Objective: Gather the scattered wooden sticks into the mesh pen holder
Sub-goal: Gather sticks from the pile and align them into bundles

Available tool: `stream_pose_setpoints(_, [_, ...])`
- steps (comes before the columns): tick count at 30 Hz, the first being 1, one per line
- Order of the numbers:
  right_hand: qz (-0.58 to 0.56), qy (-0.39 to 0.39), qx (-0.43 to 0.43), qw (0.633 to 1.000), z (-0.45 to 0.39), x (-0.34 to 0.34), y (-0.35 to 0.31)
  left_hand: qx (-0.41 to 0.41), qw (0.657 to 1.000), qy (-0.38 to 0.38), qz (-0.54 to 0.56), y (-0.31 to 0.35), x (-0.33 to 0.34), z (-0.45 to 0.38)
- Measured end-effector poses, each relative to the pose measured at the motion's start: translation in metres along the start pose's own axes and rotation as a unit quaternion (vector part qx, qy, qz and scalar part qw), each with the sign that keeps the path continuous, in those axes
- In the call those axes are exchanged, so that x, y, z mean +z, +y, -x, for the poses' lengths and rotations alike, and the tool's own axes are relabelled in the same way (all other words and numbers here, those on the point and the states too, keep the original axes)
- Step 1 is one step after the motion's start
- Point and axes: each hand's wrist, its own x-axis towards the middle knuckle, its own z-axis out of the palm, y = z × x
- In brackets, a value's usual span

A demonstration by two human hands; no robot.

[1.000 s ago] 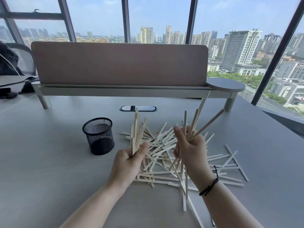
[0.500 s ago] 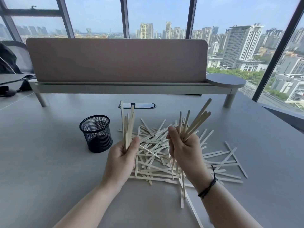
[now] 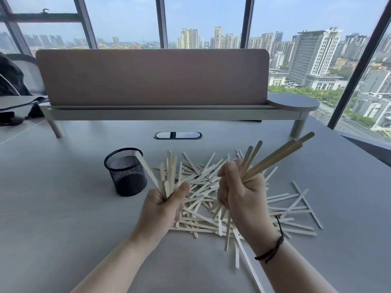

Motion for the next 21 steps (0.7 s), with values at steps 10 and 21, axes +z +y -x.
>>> stream_pose_setpoints(10, [0.094,-0.047,-0.021,0.994,0.004,0.005,0.003,-0.024,0.995,0.068,-0.064,-0.002,0.005,-0.003])
stream_pose_setpoints(21, [0.174,0.009,-0.16,0.972,0.019,0.025,0.001,-0.03,0.989,0.095,-0.108,-0.004,0.003,-0.008])
